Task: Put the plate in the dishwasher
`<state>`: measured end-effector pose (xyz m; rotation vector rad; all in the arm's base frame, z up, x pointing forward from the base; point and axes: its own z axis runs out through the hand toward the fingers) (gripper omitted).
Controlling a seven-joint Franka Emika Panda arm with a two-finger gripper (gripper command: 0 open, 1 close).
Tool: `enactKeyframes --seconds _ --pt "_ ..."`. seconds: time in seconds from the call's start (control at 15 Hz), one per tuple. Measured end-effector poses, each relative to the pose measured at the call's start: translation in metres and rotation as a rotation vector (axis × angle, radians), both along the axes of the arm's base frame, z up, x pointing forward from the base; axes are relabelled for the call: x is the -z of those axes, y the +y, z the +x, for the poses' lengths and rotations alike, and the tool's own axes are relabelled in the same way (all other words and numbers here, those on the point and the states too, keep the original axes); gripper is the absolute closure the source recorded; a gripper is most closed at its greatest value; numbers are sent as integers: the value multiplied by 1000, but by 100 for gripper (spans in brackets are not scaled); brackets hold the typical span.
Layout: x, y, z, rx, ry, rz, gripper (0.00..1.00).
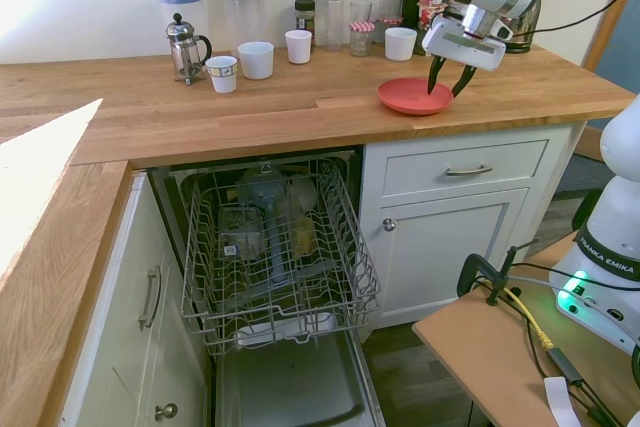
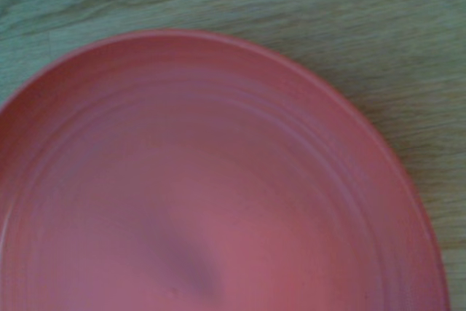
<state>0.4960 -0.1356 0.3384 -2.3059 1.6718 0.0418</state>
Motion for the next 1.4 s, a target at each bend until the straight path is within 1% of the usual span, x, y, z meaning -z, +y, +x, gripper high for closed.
enactKeyframes --seconds 0.4,0.73,1.13,1.27,1.33,1.4 --pt "12 -7 -1 10 13 9 100" --pt "11 -9 -1 22 2 19 100" --pt "8 -12 2 38 -43 48 100" --pt "4 -12 4 29 -67 56 100" --pt "-4 -10 5 21 -82 51 100" --pt "-16 -4 6 2 -101 34 100"
